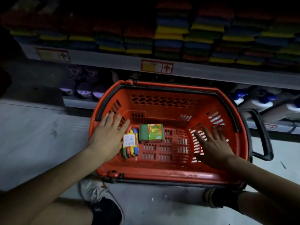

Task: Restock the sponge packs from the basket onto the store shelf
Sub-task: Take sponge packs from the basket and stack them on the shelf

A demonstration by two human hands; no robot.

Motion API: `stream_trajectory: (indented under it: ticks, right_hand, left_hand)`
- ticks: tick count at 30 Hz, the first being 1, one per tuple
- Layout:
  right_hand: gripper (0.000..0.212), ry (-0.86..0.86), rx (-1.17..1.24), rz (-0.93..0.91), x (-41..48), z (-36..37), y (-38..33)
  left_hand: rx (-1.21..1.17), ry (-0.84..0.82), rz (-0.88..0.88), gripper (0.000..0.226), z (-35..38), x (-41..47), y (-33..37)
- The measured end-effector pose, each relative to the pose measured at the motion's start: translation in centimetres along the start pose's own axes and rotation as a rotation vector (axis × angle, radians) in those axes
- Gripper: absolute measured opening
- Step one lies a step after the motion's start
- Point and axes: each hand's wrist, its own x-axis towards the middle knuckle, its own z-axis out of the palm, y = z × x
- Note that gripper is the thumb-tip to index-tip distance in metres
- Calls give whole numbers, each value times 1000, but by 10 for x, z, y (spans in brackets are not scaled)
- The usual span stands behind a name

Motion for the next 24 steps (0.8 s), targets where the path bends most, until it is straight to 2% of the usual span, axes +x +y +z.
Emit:
stream_trajectory:
  ticks: [5,14,20,24]
  right_hand:
    - [92,-4,3,26,-2,1,-7]
    - [86,0,10,12,-13,-8,-36]
    - [81,96,-31,-147,-14,-24,-59]
    - [82,135,4,-268,9,-37,-82]
  left_hand:
    - [86,-93,44,82,-7,0,-11]
    - [146,-216,68,97,-15,-13,-24]
    - [144,-192,141,94,-6,-6,-20]
    - [182,-282,189,104,8,14,-9]
